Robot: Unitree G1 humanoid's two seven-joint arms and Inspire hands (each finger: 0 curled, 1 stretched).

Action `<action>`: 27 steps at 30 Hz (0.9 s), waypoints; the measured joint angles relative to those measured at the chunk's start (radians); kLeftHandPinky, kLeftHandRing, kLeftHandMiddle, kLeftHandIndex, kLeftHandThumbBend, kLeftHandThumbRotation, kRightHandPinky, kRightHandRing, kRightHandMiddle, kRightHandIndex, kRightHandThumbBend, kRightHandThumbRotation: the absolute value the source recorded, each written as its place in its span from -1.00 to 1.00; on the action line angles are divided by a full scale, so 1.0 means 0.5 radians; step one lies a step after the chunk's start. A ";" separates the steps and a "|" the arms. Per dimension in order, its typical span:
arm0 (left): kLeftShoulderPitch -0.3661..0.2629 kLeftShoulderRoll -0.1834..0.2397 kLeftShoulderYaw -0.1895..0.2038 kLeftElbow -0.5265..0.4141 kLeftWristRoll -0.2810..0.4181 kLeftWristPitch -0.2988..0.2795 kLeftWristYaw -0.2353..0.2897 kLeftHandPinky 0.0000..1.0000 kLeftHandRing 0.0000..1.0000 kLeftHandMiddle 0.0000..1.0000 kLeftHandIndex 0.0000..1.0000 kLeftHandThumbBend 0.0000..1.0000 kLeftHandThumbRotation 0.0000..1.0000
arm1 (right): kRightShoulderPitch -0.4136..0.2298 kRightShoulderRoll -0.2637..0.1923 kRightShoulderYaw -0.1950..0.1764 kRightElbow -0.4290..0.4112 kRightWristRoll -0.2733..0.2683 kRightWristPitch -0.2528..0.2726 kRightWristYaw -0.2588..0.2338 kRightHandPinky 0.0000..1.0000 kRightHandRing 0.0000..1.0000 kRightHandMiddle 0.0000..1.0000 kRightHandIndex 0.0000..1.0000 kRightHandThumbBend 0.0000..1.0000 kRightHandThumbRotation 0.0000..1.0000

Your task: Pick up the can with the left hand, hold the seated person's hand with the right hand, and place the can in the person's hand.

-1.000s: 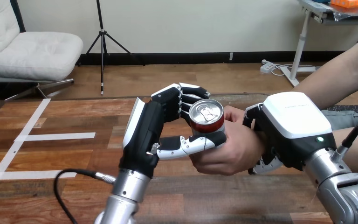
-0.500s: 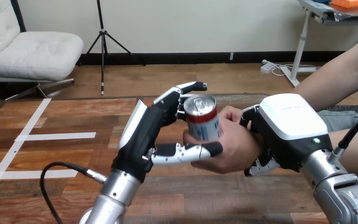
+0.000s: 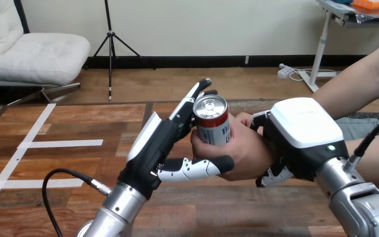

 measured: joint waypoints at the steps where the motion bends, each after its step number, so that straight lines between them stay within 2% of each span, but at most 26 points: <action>1: 0.000 0.001 0.000 0.000 -0.008 0.000 -0.013 1.00 1.00 1.00 1.00 1.00 0.15 | 0.000 0.000 0.003 0.000 -0.006 -0.001 0.000 -0.25 -0.08 0.01 0.19 1.00 -1.00; 5: 0.000 0.008 0.000 0.000 -0.039 -0.006 -0.060 1.00 1.00 1.00 1.00 1.00 0.14 | -0.003 0.000 0.015 0.000 -0.018 0.001 0.024 -0.03 0.12 0.19 0.26 1.00 -1.00; 13: 0.000 0.035 -0.001 0.011 -0.065 -0.033 -0.131 1.00 1.00 1.00 1.00 1.00 0.14 | -0.005 0.000 0.032 0.000 -0.022 0.006 0.082 0.18 0.30 0.35 0.34 1.00 -1.00; 27: 0.000 0.045 0.000 0.051 -0.061 -0.053 -0.142 1.00 1.00 1.00 1.00 1.00 0.15 | -0.004 -0.001 0.037 0.000 -0.045 0.005 0.108 0.32 0.46 0.51 0.48 1.00 -1.00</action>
